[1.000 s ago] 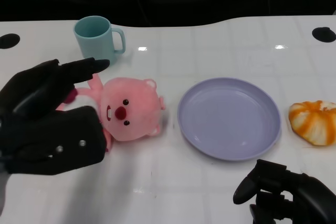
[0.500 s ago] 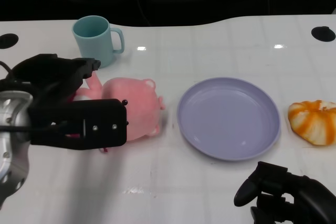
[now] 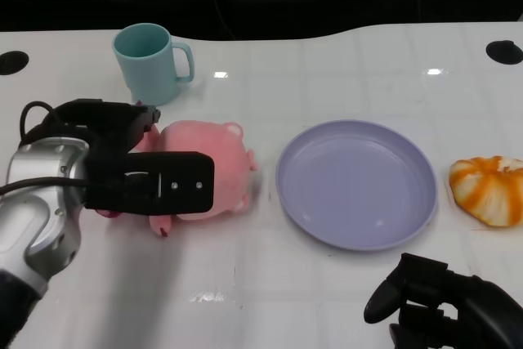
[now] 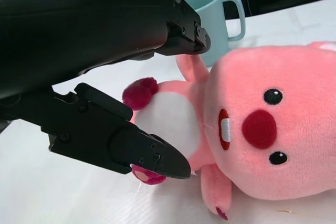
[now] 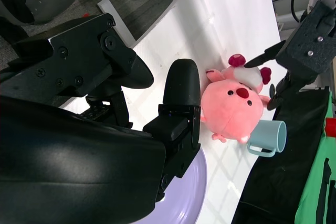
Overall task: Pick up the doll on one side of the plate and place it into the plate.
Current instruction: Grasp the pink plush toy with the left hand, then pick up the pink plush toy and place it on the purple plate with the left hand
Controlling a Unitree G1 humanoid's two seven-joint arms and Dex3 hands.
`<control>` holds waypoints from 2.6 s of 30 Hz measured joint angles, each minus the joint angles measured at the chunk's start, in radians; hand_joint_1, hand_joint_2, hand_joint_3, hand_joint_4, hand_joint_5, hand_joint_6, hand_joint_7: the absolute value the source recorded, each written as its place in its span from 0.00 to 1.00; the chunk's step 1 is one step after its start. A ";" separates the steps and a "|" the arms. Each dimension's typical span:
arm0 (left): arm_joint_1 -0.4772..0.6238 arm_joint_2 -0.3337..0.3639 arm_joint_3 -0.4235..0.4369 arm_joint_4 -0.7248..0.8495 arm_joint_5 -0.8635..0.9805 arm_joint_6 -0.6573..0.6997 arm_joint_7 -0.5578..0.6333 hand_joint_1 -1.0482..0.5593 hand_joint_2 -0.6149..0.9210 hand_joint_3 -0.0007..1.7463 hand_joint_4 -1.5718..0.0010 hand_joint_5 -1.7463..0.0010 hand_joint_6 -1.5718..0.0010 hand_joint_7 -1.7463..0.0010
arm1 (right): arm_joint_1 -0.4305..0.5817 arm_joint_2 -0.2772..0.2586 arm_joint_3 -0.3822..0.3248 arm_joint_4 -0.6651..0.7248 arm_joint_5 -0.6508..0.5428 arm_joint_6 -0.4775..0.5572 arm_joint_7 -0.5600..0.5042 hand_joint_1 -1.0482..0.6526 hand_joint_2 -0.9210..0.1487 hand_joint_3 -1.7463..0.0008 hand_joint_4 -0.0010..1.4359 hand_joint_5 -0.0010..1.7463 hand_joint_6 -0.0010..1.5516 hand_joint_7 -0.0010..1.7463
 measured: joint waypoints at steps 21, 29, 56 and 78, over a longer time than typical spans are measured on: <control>-0.156 -0.132 -0.058 0.552 -0.024 -0.170 0.220 0.33 0.94 0.00 0.95 0.91 0.83 1.00 | 0.012 -0.001 0.000 -0.010 0.001 0.006 0.000 0.59 0.28 0.35 0.45 1.00 0.33 0.81; -0.191 -0.196 -0.053 0.729 -0.053 -0.209 0.390 0.51 0.98 0.01 0.69 0.90 0.65 0.97 | 0.019 -0.002 0.000 -0.026 0.000 0.012 -0.001 0.59 0.28 0.35 0.45 1.00 0.32 0.81; -0.165 -0.201 -0.043 0.895 -0.138 -0.452 0.787 0.53 0.99 0.17 0.48 0.00 0.63 0.00 | 0.014 0.000 0.003 0.004 -0.005 0.008 -0.005 0.61 0.28 0.35 0.46 1.00 0.32 0.81; -0.143 -0.166 0.064 0.647 -0.227 -0.494 0.675 0.56 0.77 0.51 0.44 0.00 0.55 0.00 | 0.010 0.012 0.006 -0.019 -0.004 0.035 -0.023 0.61 0.25 0.36 0.44 1.00 0.31 0.82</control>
